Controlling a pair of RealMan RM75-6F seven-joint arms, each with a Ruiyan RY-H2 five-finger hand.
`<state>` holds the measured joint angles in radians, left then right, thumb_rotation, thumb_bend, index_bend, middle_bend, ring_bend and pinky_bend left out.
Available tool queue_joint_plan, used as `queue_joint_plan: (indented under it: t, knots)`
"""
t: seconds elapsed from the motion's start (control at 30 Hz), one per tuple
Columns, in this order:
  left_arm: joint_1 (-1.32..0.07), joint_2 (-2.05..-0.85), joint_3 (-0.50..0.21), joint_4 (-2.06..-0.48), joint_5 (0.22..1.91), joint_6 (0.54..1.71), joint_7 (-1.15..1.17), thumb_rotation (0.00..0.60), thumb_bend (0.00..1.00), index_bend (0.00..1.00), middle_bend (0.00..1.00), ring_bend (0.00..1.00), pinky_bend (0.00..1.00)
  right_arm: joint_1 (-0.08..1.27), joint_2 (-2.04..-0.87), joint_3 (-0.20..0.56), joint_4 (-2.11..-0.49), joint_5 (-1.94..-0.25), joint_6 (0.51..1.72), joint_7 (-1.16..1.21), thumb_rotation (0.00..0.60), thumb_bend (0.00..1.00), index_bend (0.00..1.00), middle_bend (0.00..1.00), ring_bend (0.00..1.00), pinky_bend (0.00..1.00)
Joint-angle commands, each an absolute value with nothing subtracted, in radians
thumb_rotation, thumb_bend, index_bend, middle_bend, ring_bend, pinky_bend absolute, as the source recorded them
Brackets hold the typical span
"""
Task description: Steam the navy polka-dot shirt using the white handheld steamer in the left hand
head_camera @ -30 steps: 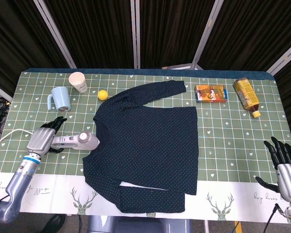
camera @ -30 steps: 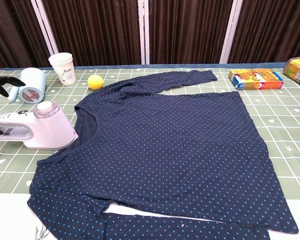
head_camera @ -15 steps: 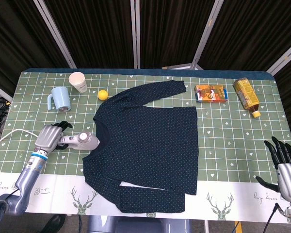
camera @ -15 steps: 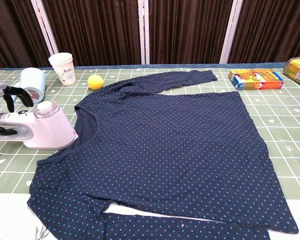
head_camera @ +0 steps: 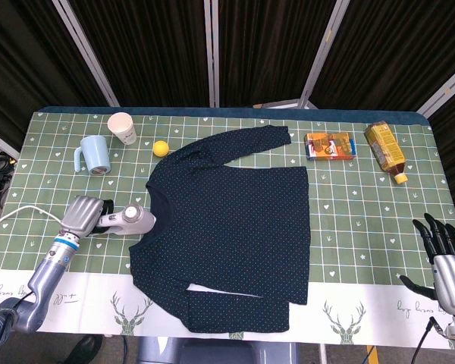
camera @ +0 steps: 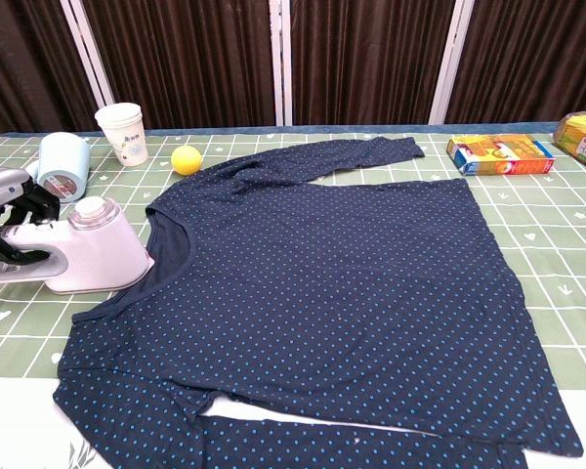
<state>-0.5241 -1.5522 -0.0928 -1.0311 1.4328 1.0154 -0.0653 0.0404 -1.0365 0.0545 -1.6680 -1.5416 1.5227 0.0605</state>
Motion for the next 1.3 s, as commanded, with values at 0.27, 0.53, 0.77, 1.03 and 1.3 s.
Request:
queue_joint_plan:
  t: [0.27, 0.53, 0.77, 1.03, 1.3]
  knots:
    - [-0.531, -1.528, -0.079, -1.046, 1.471, 1.049, -0.115, 0.6, 0.51, 0.91, 0.87, 0.87, 1.0, 0.042, -1.04, 0.053, -1.668, -1.543, 1.519, 0.051, 0.6, 0.0, 0.0, 0.0, 0.0, 0.0]
    - [-0.564, -1.48, -0.089, -1.107, 1.524, 1.089, -0.219, 0.6, 0.52, 0.92, 0.88, 0.87, 1.0, 0.046, -1.048, 0.06, -1.668, -1.524, 1.51, 0.03, 0.6, 0.0, 0.0, 0.0, 0.0, 0.0]
    - [-0.628, -1.456, -0.126, -1.184, 1.499, 1.024, -0.235, 0.6, 0.57, 0.94, 0.88, 0.87, 1.0, 0.052, -1.05, 0.07, -1.662, -1.494, 1.494, 0.029, 0.6, 0.0, 0.0, 0.0, 0.0, 0.0]
    - [-0.723, -1.501, -0.177, -1.206, 1.435, 0.914, -0.201, 0.6, 0.59, 0.94, 0.88, 0.87, 1.0, 0.058, -1.045, 0.085, -1.656, -1.455, 1.474, 0.043, 0.6, 0.0, 0.0, 0.0, 0.0, 0.0]
    - [-0.809, -1.6, -0.207, -1.147, 1.393, 0.831, -0.167, 0.6, 0.59, 0.94, 0.88, 0.87, 1.0, 0.06, -1.043, 0.095, -1.649, -1.427, 1.461, 0.056, 0.6, 0.0, 0.0, 0.0, 0.0, 0.0]
